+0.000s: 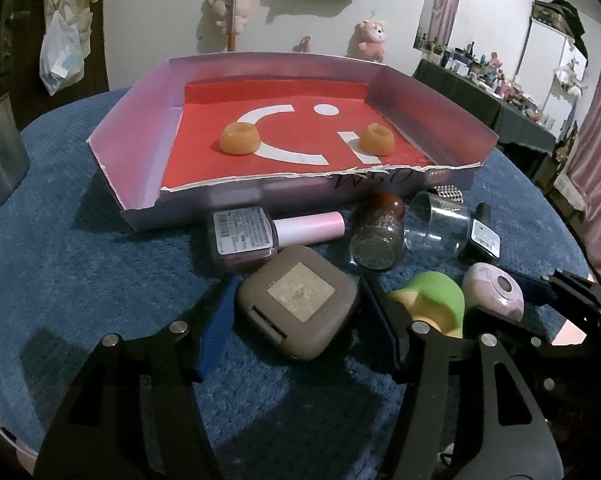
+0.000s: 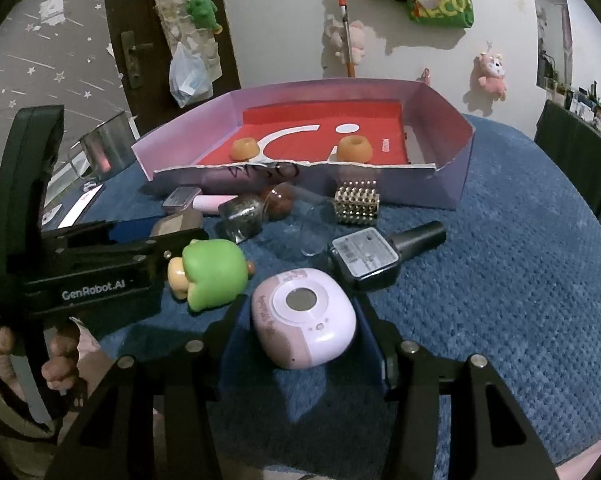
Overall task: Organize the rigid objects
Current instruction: 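Lift the white-pink device and carry it over the red box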
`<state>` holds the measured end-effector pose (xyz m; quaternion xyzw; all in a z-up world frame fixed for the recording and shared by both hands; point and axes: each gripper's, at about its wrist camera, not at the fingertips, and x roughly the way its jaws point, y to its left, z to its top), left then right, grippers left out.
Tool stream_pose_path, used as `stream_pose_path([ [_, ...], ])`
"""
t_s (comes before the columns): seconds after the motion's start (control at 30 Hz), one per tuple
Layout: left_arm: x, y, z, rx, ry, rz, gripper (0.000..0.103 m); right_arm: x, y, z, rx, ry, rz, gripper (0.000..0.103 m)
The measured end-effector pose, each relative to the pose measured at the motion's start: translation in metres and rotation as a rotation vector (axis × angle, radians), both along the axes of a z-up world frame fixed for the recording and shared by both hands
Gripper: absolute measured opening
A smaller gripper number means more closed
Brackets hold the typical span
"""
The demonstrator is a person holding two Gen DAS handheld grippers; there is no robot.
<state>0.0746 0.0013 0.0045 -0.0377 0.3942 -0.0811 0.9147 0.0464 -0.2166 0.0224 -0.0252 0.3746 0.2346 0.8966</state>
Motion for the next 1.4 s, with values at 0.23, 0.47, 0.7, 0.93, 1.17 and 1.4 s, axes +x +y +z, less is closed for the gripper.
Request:
stream_pose_path([
  [0.23,-0.010,0.004,0.009,0.001,-0.026,0.002,0.059,-0.002,-0.001,0.010,0.011,-0.031,0.005,0.054],
  [0.47,-0.015,0.006,0.028,-0.014,-0.070,-0.006,0.059,0.004,-0.004,0.026,0.074,-0.025,0.027,0.054],
  [0.7,-0.012,0.005,0.046,-0.012,-0.104,-0.019,0.059,0.012,0.002,0.042,0.088,-0.040,0.055,0.054],
  [0.93,0.001,0.007,0.059,-0.006,-0.116,-0.021,0.059,0.027,0.001,0.056,0.106,-0.047,0.069,0.054],
  [1.17,0.020,0.011,0.071,-0.005,-0.123,-0.025,0.059,0.046,0.003,0.069,0.122,-0.040,0.087,0.054],
  [1.4,0.041,0.015,0.071,-0.015,-0.088,-0.028,0.059,0.068,0.005,0.074,0.124,-0.018,0.092,0.054],
])
